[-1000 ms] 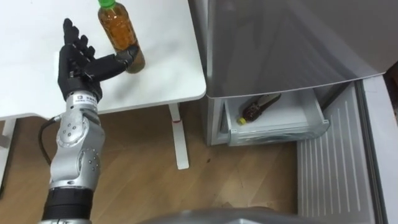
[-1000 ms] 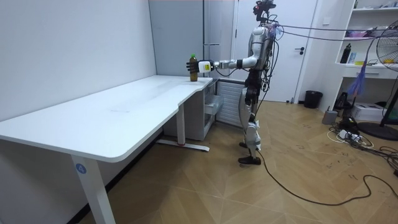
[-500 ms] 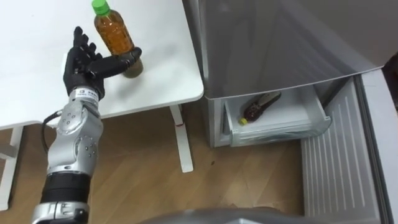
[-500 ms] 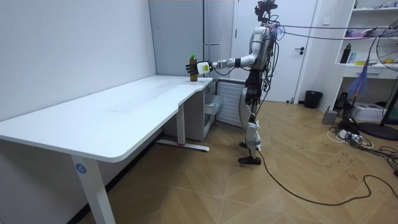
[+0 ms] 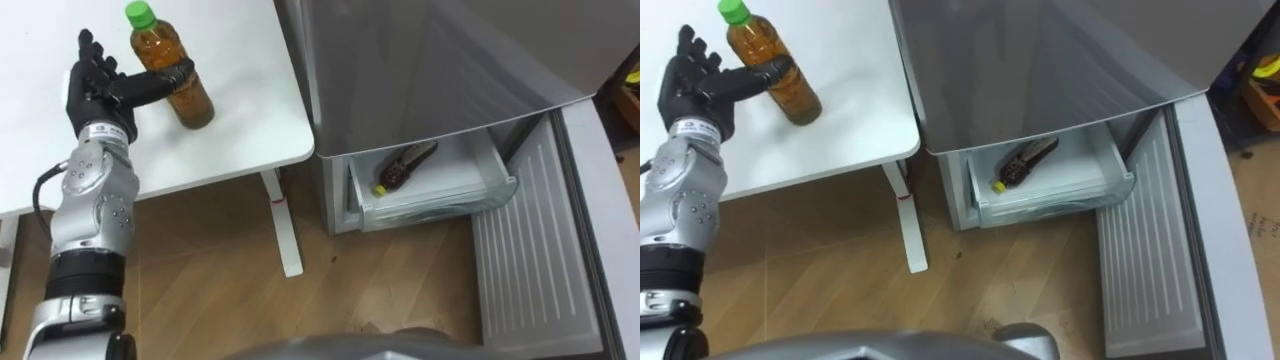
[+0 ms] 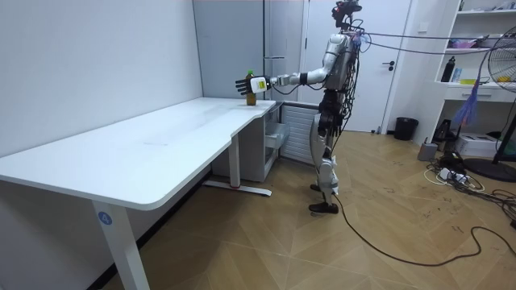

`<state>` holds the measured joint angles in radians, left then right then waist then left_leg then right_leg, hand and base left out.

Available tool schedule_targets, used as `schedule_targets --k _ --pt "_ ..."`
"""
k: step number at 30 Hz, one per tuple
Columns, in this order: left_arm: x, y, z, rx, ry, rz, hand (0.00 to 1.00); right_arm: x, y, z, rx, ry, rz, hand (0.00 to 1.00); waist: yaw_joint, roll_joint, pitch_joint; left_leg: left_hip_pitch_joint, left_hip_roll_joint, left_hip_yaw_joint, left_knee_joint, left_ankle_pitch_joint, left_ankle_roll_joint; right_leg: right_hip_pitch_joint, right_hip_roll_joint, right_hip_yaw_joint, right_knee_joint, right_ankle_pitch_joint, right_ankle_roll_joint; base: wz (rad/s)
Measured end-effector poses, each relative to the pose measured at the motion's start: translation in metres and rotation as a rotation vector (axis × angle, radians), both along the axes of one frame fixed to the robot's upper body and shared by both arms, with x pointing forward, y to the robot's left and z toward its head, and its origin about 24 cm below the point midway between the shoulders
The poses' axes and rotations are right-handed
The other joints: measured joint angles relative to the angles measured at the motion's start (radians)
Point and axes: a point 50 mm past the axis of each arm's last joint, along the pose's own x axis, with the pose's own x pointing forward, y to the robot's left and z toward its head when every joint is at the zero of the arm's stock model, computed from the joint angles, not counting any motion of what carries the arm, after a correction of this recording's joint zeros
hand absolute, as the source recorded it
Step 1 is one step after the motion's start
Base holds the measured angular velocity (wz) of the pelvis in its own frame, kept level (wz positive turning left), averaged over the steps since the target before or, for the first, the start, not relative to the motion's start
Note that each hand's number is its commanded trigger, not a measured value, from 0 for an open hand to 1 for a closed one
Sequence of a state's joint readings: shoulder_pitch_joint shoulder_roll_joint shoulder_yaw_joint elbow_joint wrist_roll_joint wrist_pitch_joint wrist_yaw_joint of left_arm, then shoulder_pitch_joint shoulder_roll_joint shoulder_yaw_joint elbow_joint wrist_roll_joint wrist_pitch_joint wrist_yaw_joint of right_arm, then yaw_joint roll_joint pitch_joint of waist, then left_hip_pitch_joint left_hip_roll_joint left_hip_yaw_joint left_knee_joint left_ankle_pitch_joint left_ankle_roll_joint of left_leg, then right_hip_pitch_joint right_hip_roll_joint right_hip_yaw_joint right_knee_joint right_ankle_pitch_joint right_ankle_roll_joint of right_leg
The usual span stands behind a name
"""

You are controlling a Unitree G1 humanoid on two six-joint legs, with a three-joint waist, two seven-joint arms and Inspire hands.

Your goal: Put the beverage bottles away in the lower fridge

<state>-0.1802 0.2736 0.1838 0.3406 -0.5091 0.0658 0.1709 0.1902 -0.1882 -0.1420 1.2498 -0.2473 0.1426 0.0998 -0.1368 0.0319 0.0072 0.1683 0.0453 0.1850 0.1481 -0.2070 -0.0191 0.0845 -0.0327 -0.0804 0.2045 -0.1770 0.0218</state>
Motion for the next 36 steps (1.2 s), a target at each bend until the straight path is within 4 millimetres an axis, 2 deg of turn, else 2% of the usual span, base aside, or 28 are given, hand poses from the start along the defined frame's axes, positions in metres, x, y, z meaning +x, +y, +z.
schedule_targets --k 7,15,24,36 --pt "0.008 0.004 0.013 0.025 -0.034 -0.004 0.00 0.004 0.000 0.000 0.021 -0.015 -0.011 0.00 -0.002 0.001 0.0008 0.002 0.000 0.001 0.000 0.000 0.000 -0.002 0.000 0.001 -0.002 0.000 0.000 0.00" --pt "0.015 0.001 0.021 0.025 -0.068 -0.031 0.00 0.004 -0.004 0.001 0.012 -0.017 -0.032 0.00 -0.006 0.021 0.0001 -0.002 0.000 0.005 -0.003 0.000 0.000 -0.014 0.001 0.008 0.002 0.000 0.000 0.00" --pt "0.016 -0.005 0.009 -0.001 -0.008 -0.127 0.00 0.005 -0.004 0.001 0.001 -0.017 -0.031 0.00 -0.021 0.018 0.0019 -0.003 0.000 0.008 0.004 0.000 0.000 -0.014 0.001 0.012 0.006 0.000 0.000 0.00" --pt "0.021 -0.008 0.013 0.060 0.006 -0.251 0.00 0.005 -0.006 0.002 -0.031 -0.022 -0.030 0.00 -0.024 0.025 -0.0018 -0.007 0.000 0.007 0.002 0.000 0.000 -0.011 0.001 0.009 0.003 0.001 -0.001 0.00"
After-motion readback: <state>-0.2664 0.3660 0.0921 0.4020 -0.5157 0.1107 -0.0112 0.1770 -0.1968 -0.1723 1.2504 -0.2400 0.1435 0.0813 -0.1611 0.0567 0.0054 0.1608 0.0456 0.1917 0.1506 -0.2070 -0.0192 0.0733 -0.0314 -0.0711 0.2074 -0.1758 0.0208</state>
